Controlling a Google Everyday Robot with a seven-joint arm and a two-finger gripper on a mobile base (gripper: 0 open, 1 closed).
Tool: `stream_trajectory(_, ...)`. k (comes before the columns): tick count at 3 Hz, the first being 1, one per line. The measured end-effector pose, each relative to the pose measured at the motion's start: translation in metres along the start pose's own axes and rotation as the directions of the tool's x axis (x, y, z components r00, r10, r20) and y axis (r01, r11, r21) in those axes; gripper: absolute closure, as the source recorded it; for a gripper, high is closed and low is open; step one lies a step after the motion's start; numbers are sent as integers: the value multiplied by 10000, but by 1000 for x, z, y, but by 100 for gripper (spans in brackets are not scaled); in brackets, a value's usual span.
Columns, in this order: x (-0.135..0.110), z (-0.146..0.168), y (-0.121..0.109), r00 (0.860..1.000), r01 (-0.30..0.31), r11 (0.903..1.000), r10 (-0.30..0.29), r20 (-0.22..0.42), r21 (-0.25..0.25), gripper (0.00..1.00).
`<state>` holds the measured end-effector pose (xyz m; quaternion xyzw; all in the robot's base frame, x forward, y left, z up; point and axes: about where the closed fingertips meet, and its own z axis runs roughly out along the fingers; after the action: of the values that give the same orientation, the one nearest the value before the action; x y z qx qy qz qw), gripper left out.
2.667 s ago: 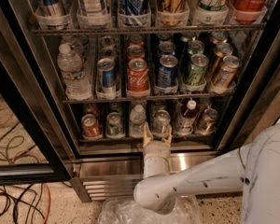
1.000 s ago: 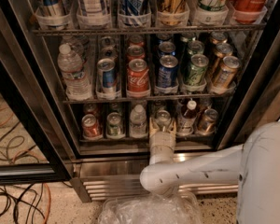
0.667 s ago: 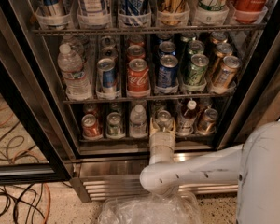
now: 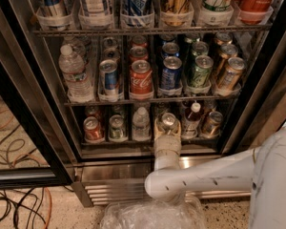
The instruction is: Pick 7up can from bottom shelf of fridge
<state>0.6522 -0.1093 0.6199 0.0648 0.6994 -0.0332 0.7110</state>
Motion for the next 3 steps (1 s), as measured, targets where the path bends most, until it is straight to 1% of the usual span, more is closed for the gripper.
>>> stream_trajectory(1,-28,-20,2,9992,-174,9986,191,348,-490,100)
stream_trajectory(2,-48,-42,9,9987,-421,9875,458,207,-1520,100)
stream_trajectory(3,-45,-59,27,9958,-880,9470,753,-527,-3088,100)
